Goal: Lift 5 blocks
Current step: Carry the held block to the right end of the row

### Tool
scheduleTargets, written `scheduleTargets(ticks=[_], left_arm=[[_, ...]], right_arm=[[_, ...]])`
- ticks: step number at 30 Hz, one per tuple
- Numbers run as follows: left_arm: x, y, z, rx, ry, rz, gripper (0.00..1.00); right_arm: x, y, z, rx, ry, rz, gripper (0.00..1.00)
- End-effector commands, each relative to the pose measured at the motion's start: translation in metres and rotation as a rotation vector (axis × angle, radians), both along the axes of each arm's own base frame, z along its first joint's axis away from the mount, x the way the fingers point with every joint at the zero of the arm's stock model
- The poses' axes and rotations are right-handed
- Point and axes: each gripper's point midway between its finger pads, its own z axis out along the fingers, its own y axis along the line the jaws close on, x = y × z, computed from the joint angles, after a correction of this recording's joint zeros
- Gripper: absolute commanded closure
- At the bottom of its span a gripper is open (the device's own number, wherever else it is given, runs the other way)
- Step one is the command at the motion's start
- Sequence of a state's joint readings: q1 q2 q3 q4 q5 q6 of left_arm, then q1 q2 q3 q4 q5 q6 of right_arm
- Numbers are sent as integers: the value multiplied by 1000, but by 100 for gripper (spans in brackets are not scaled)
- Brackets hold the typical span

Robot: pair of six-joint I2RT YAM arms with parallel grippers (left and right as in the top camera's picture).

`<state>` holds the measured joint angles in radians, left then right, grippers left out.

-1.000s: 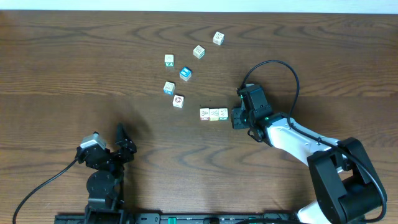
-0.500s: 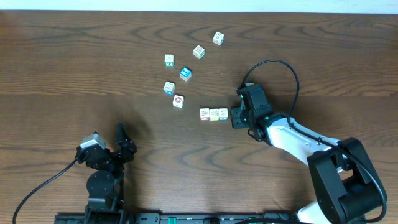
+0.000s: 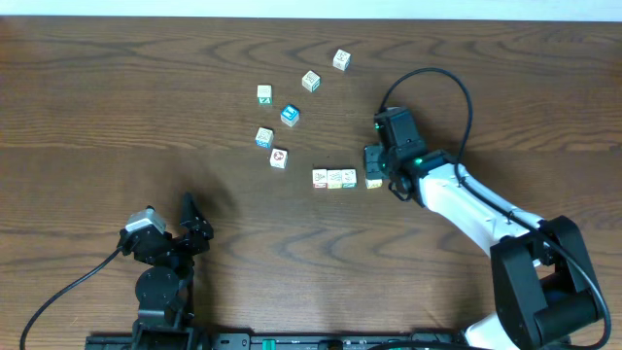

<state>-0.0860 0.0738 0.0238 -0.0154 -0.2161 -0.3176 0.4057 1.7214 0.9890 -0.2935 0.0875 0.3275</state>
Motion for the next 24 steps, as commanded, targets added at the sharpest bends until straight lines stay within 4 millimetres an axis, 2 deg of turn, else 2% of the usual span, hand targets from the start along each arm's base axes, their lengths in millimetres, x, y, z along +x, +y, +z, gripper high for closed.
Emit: scheduleTargets(ticks=[1,4,8,15,24], left_arm=[[-2,5,-18,7,55,25,23],[-2,5,-18,7,54,25,23],[-2,5,-18,7,54,25,24],[-2,5,-18,7,54,25,23],[-2,5,-18,7,54,25,24]], right_arm=[[1,-30,-5,-33,41,-110,99],[-9,-41,-11,-52,91,-129,99],[-19,-41,-16,-64,135,-121,99],[-28,-23,-18,-49,154,-68,99],[-48,-12,-30,-39,204,-58,99]])
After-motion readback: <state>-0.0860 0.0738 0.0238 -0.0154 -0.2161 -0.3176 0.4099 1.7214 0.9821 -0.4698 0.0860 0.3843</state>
